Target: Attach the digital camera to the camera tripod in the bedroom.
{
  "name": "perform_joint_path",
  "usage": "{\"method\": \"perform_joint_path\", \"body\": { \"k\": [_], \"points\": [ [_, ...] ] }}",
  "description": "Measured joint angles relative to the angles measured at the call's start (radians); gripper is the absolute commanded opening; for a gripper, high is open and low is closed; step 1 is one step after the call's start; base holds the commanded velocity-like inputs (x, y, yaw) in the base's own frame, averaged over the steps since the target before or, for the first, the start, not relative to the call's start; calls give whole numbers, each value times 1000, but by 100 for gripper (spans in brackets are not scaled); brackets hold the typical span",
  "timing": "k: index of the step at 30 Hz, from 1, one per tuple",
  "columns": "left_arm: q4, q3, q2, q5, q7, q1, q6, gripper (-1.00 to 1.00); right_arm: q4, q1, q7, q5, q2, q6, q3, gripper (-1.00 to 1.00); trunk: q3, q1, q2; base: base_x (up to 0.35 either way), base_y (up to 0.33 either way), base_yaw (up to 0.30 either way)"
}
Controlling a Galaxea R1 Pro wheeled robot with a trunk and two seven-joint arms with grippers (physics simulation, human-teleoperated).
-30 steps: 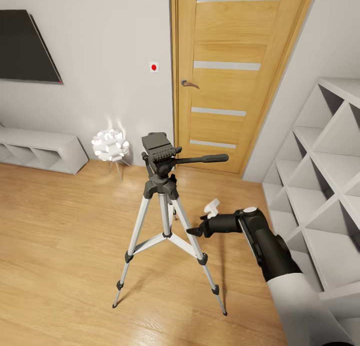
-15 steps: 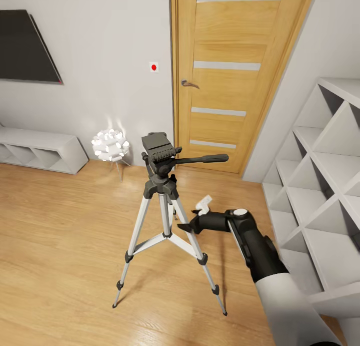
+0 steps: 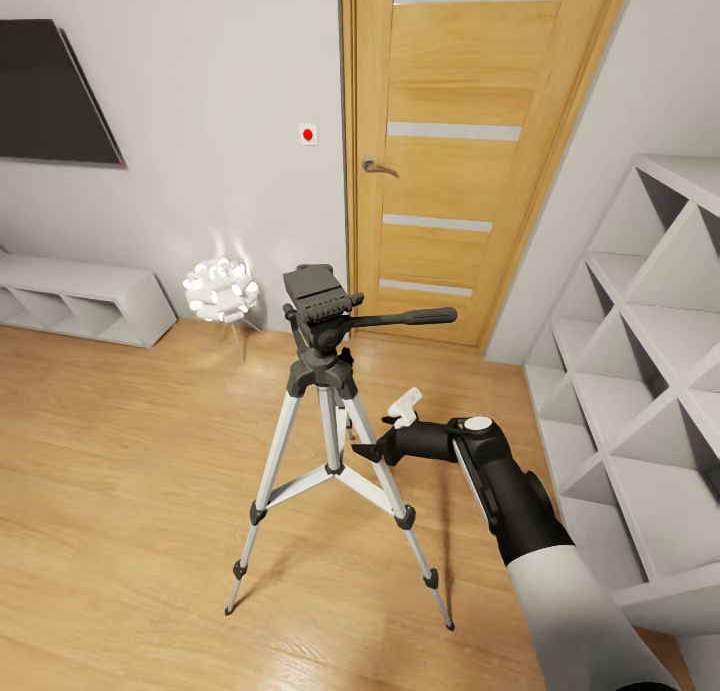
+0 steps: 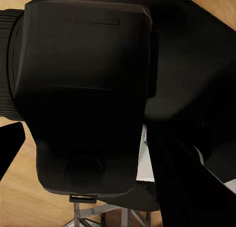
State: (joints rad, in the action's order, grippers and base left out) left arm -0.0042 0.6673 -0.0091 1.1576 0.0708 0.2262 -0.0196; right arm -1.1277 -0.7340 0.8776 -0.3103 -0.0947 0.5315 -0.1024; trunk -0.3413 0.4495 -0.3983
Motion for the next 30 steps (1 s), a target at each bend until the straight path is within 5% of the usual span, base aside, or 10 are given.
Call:
{"method": "perform_joint_path", "body": {
  "k": [30],
  "points": [
    [0,-2,0,1,-2,-2,0,-100,65,37,10,-15,4,41,-23,100,0,0,0,0,0,0]
  ]
}}
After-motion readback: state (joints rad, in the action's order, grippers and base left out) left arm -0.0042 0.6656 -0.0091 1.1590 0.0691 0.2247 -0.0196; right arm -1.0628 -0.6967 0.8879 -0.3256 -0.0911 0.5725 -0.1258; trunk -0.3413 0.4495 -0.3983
